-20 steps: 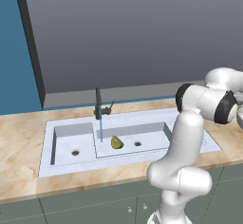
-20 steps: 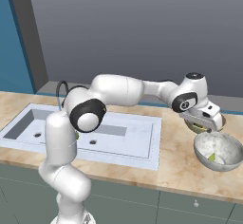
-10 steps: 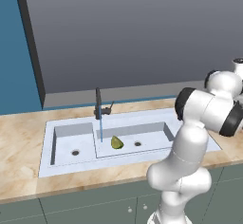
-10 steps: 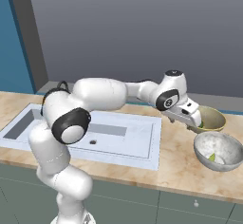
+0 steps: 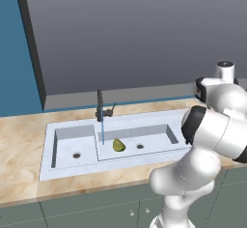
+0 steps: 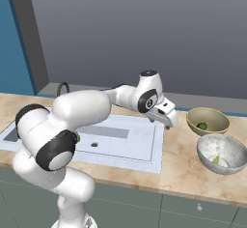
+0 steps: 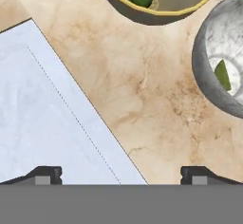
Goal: Pick the lemon wedges from the sink and place them in one bowl. Place the avocado in the other bowl. Then turn off the sink faucet.
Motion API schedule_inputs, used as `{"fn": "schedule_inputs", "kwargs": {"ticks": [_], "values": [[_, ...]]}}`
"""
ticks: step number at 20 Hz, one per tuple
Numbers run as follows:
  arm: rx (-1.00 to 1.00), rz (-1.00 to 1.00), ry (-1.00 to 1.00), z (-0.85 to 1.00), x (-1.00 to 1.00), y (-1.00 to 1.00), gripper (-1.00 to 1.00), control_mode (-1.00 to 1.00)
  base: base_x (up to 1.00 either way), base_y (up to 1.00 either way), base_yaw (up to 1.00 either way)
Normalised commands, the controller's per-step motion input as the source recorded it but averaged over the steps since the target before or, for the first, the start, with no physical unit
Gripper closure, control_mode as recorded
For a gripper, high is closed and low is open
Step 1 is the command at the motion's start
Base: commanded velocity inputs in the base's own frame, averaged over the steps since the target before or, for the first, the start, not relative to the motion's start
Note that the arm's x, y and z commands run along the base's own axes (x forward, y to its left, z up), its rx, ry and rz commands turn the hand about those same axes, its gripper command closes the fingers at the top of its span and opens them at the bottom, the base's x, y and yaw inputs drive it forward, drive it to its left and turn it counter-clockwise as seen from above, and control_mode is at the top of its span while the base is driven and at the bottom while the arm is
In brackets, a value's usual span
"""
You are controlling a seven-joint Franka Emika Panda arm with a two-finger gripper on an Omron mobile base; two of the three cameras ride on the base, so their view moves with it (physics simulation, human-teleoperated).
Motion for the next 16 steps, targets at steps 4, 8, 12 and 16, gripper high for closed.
{"fn": "schedule_inputs", "kwargs": {"ticks": [4,8,12,16], "values": [[0.0,0.1,0.0,0.0,0.0,0.85,-1.0,-1.0,0.0,0.0,0.0],[0.0,0.15,0.0,0.0,0.0,0.82,-1.0,-1.0,0.0,0.0,0.0],[0.01,0.17,0.01,0.0,0.0,0.76,-1.0,-1.0,0.0,0.0,0.0],[0.06,0.19,0.05,0.0,0.0,0.71,-1.0,-1.0,0.0,0.0,0.0]]}}
